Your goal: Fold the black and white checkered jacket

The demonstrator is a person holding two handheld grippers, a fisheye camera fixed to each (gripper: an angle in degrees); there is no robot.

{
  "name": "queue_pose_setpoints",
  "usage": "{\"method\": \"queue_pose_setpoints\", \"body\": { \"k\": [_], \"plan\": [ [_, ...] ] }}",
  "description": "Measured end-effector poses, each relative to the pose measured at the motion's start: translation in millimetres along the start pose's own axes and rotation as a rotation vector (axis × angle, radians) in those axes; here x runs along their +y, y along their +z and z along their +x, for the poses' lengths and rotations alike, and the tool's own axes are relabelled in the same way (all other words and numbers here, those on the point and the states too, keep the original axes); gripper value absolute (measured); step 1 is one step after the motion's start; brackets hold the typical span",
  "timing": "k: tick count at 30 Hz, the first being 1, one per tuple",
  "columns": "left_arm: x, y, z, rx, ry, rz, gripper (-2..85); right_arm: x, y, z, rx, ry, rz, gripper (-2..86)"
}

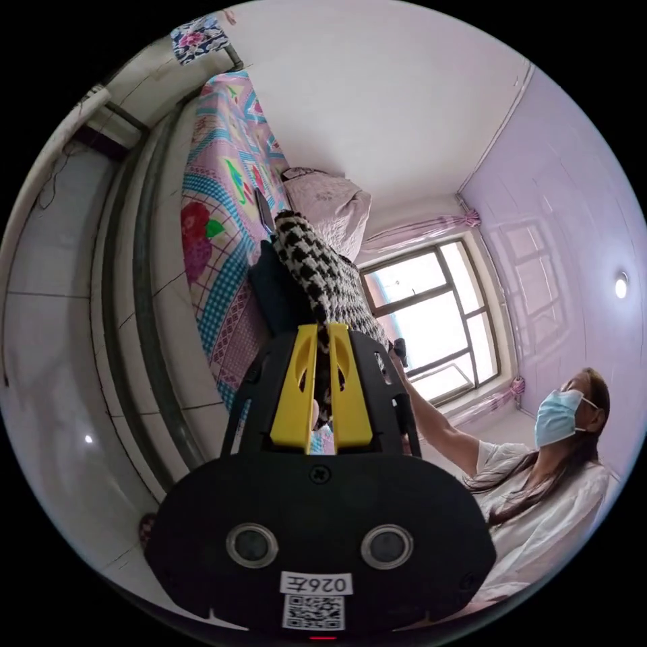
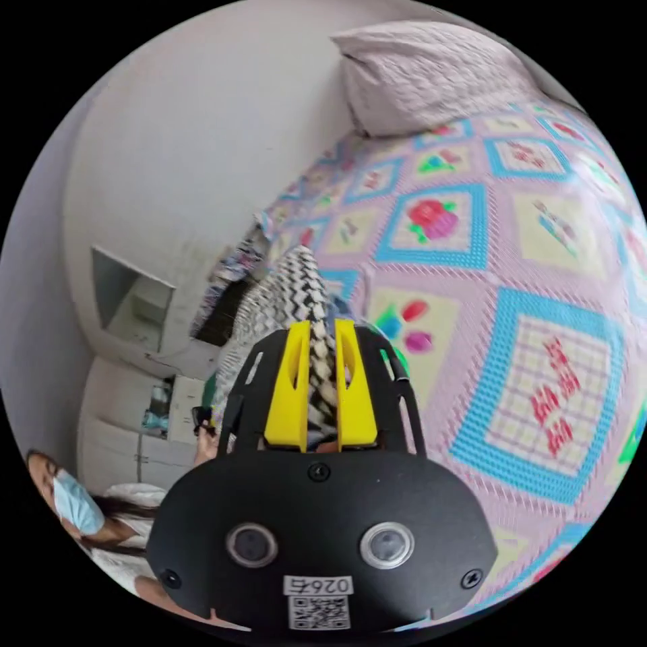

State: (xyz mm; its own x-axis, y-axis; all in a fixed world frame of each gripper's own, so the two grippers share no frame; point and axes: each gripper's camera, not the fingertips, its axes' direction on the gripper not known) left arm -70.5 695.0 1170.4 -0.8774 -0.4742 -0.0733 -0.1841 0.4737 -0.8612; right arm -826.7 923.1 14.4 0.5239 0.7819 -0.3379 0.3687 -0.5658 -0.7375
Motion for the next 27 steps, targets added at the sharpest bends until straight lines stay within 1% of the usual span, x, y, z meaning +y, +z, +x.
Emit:
{"method": "queue_pose_setpoints", "body": {
  "k": [1, 2, 3, 4, 5, 7, 8, 10, 11, 13, 14, 16, 17, 19, 20, 22, 23, 25, 27],
  "plan": [
    [2, -3, -2, 0.008, -0.014, 0.004, 0.1, 13, -4, 8, 0.091, 0.031, -0.042, 4.0],
    [7, -9, -5, 0.018, -0.042, 0.018, -0.3, 22, -10, 9, 0.113, 0.032, -0.026, 3.7],
    [11, -18, -6, 0.001, -0.061, 0.035, -0.6, 41, -29, 7, 0.118, 0.034, 0.041, 3.4],
    [13, -22, -5, -0.013, -0.063, 0.043, -0.7, 64, -53, 3, 0.079, 0.019, 0.127, 2.8],
    [17, -30, -2, -0.046, -0.07, 0.05, -0.8, 77, -64, 0, 0.057, 0.011, 0.165, 2.4],
    [23, -37, 6, -0.117, -0.068, 0.03, -0.9, 144, -111, -14, 0.002, -0.027, 0.302, 0.9],
    [27, -38, 14, -0.172, -0.06, -0.006, -0.9, 163, -122, -18, -0.01, -0.037, 0.328, 0.5],
    [34, -30, 30, -0.256, -0.038, -0.085, -1.0, 256, -165, -32, -0.051, -0.06, 0.436, -0.6],
    [41, -19, 42, -0.29, -0.022, -0.141, -1.0, 281, -175, -36, -0.047, -0.056, 0.468, -0.7],
    [53, 4, 61, -0.308, 0.009, -0.227, -1.0, 392, -219, -52, 0.01, -0.02, 0.606, -0.9],
    [63, 23, 75, -0.299, 0.037, -0.281, -1.0, 421, -229, -56, 0.029, -0.005, 0.634, -0.9],
    [83, 58, 96, -0.268, 0.077, -0.361, -1.0, 535, -268, -69, 0.083, 0.066, 0.714, -0.9],
    [98, 82, 111, -0.243, 0.1, -0.413, -1.0, 562, -277, -72, 0.088, 0.084, 0.725, -1.0],
    [127, 119, 133, -0.204, 0.134, -0.483, -1.0, 671, -310, -84, 0.08, 0.157, 0.756, -1.0],
    [149, 146, 148, -0.18, 0.148, -0.54, -1.0, 698, -317, -87, 0.069, 0.172, 0.771, -1.0],
    [185, 188, 170, -0.149, 0.161, -0.63, -1.0, 804, -340, -105, 0.044, 0.244, 0.844, -1.0],
    [211, 216, 185, -0.111, 0.174, -0.687, -1.0, 829, -343, -111, 0.049, 0.264, 0.861, -1.0],
    [251, 258, 207, -0.057, 0.188, -0.775, -1.0, 915, -352, -135, 0.113, 0.389, 0.897, -0.9],
    [303, 311, 234, 0.036, 0.183, -0.901, -1.0, 968, -355, -155, 0.164, 0.471, 0.911, -1.0]
  ]
}}
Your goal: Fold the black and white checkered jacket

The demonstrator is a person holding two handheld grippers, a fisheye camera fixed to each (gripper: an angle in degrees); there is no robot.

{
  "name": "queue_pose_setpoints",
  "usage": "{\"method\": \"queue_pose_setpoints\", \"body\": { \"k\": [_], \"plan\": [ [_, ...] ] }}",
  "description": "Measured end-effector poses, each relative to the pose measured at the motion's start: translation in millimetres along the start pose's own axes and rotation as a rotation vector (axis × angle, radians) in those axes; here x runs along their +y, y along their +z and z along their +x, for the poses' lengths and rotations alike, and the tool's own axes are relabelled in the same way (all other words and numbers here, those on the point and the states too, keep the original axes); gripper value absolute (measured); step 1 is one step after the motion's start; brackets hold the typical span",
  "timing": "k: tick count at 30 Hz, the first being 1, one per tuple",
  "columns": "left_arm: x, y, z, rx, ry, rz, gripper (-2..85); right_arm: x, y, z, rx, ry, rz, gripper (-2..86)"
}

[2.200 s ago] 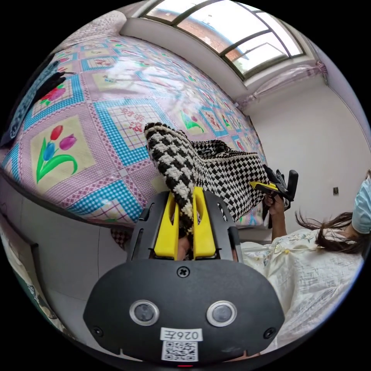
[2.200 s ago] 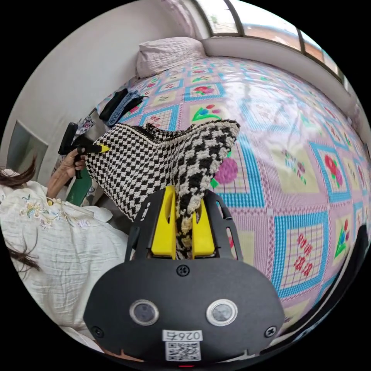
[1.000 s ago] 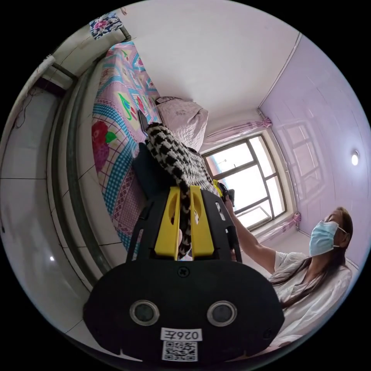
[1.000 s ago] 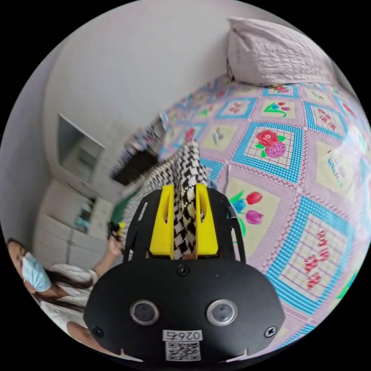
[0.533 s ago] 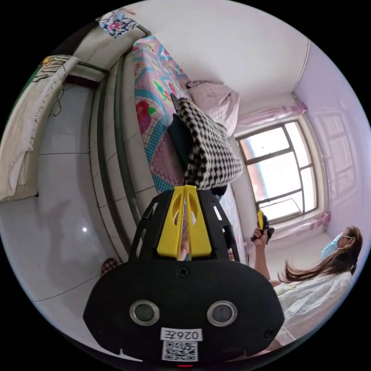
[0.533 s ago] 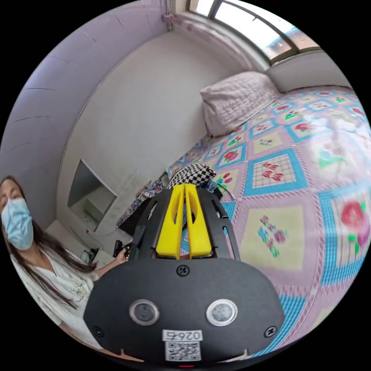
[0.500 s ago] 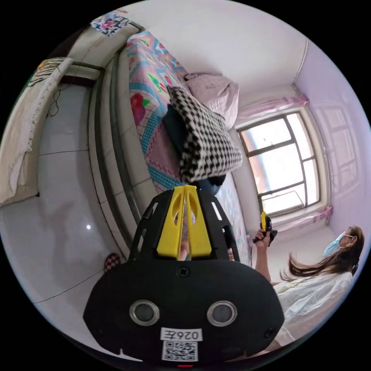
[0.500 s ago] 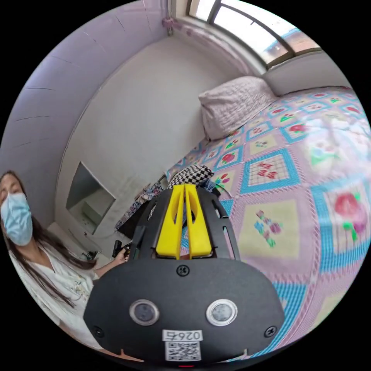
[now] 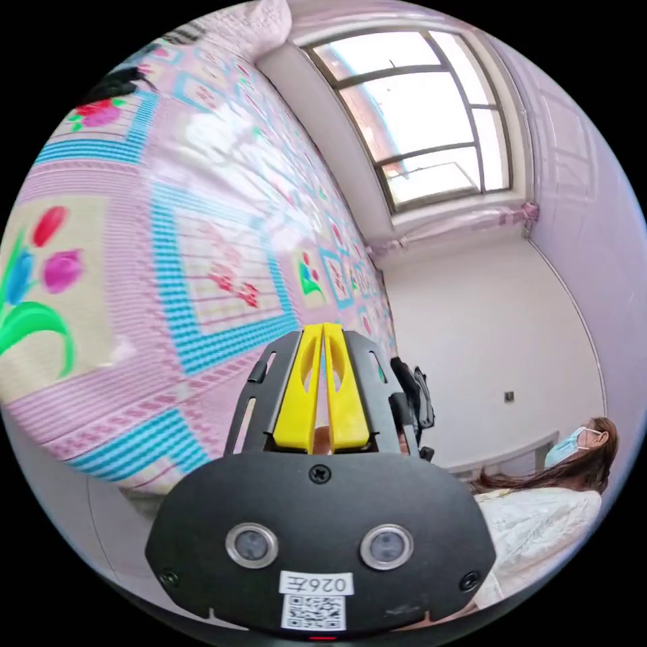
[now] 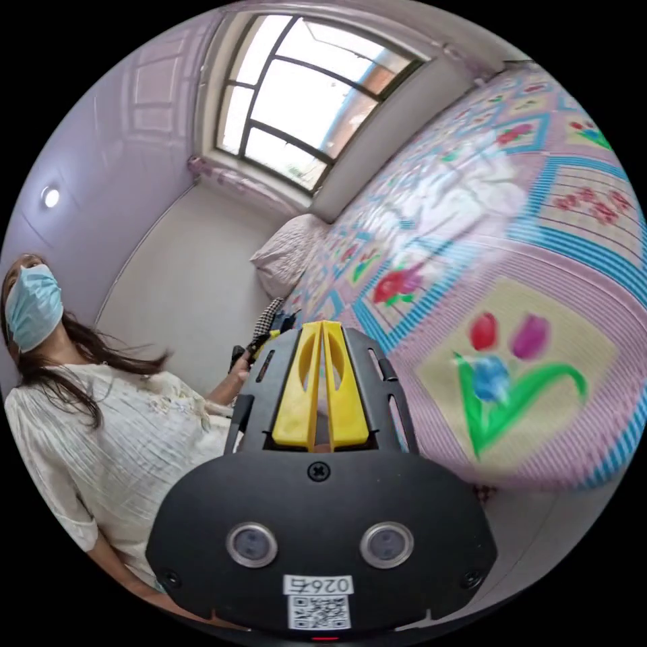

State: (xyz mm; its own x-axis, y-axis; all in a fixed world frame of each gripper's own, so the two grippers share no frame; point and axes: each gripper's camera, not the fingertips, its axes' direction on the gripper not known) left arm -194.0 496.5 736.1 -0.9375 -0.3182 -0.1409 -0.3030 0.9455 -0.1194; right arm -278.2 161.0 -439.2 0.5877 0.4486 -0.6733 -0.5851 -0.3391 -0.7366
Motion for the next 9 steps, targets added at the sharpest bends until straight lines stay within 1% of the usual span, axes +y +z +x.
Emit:
{"method": "queue_pose_setpoints", "body": {
  "k": [2, 4, 6, 9],
  "plan": [
    [-8, 48, 23, 0.072, 0.028, -0.088, -1.0, 26, -40, -1, 0.071, 0.041, 0.046, -1.0],
    [-14, 85, 43, 0.118, 0.064, -0.176, -1.0, 56, -84, -7, 0.171, 0.093, 0.159, -1.0],
    [-23, 119, 58, 0.143, 0.097, -0.275, -1.0, 74, -106, -13, 0.222, 0.126, 0.252, -1.0],
    [-39, 138, 56, 0.171, 0.104, -0.316, -1.0, 93, -121, -32, 0.301, 0.159, 0.396, -0.9]
  ]
}}
